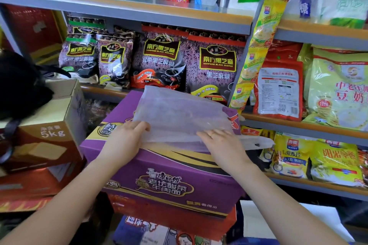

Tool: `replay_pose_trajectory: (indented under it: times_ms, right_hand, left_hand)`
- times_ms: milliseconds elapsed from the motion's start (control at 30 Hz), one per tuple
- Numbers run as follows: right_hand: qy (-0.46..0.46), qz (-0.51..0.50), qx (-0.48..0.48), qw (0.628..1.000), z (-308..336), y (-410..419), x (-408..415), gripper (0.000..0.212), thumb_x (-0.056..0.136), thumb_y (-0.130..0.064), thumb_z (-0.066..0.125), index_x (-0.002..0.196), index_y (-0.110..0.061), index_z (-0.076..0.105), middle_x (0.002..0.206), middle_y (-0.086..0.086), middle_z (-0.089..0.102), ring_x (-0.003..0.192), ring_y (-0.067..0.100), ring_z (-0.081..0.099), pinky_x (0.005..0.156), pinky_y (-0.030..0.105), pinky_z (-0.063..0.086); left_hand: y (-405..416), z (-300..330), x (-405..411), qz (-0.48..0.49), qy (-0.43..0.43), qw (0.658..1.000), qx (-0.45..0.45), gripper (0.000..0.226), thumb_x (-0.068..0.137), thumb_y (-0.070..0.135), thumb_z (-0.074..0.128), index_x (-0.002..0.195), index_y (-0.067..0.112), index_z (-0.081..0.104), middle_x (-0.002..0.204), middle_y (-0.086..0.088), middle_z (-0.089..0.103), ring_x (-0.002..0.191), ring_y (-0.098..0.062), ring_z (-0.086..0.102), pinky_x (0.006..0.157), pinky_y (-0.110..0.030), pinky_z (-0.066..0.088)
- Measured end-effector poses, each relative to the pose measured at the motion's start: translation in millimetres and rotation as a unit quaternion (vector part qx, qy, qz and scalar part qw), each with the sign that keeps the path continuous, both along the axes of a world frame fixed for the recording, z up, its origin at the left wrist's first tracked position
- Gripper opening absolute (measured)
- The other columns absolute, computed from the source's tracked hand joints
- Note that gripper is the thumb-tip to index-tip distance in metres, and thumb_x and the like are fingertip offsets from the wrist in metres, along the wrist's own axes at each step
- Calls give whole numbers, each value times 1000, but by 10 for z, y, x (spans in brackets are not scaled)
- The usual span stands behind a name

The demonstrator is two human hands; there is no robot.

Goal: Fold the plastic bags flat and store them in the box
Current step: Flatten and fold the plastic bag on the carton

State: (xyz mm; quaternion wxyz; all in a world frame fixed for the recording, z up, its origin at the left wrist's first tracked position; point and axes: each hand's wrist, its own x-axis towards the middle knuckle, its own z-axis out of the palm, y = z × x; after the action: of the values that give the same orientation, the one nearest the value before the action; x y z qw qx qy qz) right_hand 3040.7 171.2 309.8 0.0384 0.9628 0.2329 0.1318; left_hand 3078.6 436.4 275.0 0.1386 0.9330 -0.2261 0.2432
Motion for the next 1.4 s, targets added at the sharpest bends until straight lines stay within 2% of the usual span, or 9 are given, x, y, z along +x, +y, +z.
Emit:
replay_pose_trajectory:
  times_ms: [133,267,367,467,600,833,1033,1133,1400]
  right_hand:
    - [28,-3,-8,1000,-13,-178,18,48,55,7,66,98,-13,72,89,4,75,84,25,70,64,35,55]
    - [135,11,64,989,100,-129,-90,52,77,-37,31,110,-24,69,121,-9,65,115,15,56,89,32,48]
    - [105,20,141,984,205,153,-84,79,78,-57,7,109,-18,67,123,-3,64,116,17,55,95,32,43]
    - [94,32,126,987,55,543,36,77,84,-51,3,137,-15,45,148,4,39,138,20,33,113,31,21]
    - [171,-4,53,984,-248,683,152,60,96,-48,8,150,-22,6,159,-4,0,146,10,-2,116,31,-4]
    - [210,-194,51,957,-233,39,197,56,98,-46,10,150,-28,-4,158,-8,-11,144,8,-12,117,32,-4]
    - [115,-153,90,977,82,390,445,54,101,-38,20,150,-18,11,159,-1,-4,146,14,-2,116,30,-2]
    - [109,-73,103,986,109,807,829,54,101,-34,25,149,-15,11,159,2,2,146,16,3,117,32,2]
    - [200,-142,44,968,-250,575,1279,58,99,-47,18,150,-26,0,158,-5,-8,145,11,-7,117,34,-2]
  left_hand:
    - [225,71,-5,-51,45,997,41,44,72,2,36,99,19,67,78,-12,59,67,-33,59,57,-40,52]
    - [415,114,-129,-113,104,987,39,48,70,24,34,97,13,73,118,-12,58,104,-25,55,92,-26,38]
    - [323,239,-154,-107,135,985,-21,55,87,52,30,84,14,70,135,-5,49,108,-21,56,87,-18,31]
    - [-6,237,-62,-100,140,985,-19,84,87,66,4,120,10,57,144,-7,40,127,-22,44,105,-20,23]
    - [-152,70,50,-25,196,975,101,123,52,79,-33,148,18,14,156,-5,7,144,-19,6,114,-27,0]
    - [-34,101,118,55,247,955,155,142,25,96,-17,148,26,-3,157,-7,-4,144,-23,-2,115,-36,4]
    - [-70,276,560,24,145,988,53,102,66,76,-5,126,14,51,129,-8,51,119,-29,46,94,-39,38]
    - [-88,206,919,-22,145,986,82,95,70,59,-7,139,11,36,151,-9,29,137,-25,29,110,-37,23]
    - [152,58,1070,3,227,962,153,132,43,89,-23,148,17,7,157,-7,3,144,-21,6,115,-32,5]
